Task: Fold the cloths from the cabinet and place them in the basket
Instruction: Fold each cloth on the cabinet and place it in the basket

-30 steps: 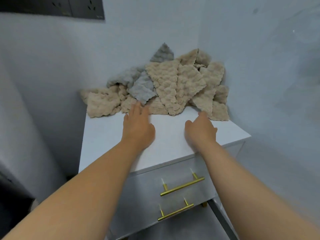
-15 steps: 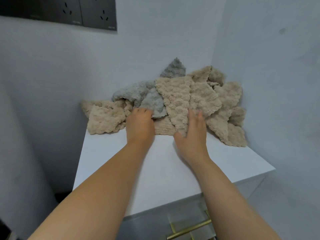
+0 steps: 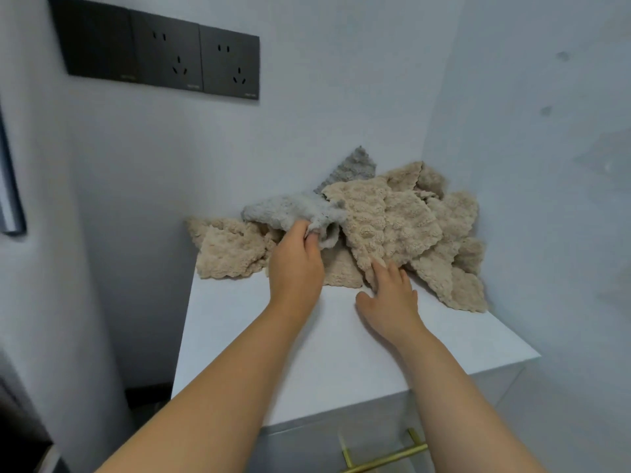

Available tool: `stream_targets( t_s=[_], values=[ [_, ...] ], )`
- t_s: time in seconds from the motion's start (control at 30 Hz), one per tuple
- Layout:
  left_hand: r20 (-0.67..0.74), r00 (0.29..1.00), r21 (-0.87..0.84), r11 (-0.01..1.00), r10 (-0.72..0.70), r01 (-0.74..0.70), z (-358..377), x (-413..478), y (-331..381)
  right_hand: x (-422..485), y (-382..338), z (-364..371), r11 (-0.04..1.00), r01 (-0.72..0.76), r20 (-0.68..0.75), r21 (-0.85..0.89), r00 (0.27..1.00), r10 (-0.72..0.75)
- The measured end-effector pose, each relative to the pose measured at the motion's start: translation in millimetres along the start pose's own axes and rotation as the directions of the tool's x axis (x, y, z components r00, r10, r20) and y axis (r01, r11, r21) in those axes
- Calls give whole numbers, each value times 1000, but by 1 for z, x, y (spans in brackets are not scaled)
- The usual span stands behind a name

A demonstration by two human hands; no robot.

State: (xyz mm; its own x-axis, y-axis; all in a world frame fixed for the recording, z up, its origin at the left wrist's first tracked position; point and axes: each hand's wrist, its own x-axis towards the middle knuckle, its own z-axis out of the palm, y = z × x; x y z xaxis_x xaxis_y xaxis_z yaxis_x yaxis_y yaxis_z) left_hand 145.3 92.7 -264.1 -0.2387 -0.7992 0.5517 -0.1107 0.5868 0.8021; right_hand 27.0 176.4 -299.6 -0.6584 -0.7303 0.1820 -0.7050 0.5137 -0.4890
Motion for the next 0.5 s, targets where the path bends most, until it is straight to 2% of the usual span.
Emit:
stream_targets(
  t_s=[0.13,0.3,0.4,0.5],
  values=[
    [-30,995,-159,983,-94,88,-11,12,42,-13,-5,-20,974,24,-142,225,990,8],
    [227,974,-204,977,-7,54,-29,17,86,-39,-14,-65,870,96,-238,483,971,25],
    [424,899,-233,972,112,-11,-41,14,108,-51,-17,-97,723,118,-298,680,946,126],
    [596,776,-205,974,205,-100,-47,5,125,-62,-7,-120,509,157,-254,846,959,126]
  ],
)
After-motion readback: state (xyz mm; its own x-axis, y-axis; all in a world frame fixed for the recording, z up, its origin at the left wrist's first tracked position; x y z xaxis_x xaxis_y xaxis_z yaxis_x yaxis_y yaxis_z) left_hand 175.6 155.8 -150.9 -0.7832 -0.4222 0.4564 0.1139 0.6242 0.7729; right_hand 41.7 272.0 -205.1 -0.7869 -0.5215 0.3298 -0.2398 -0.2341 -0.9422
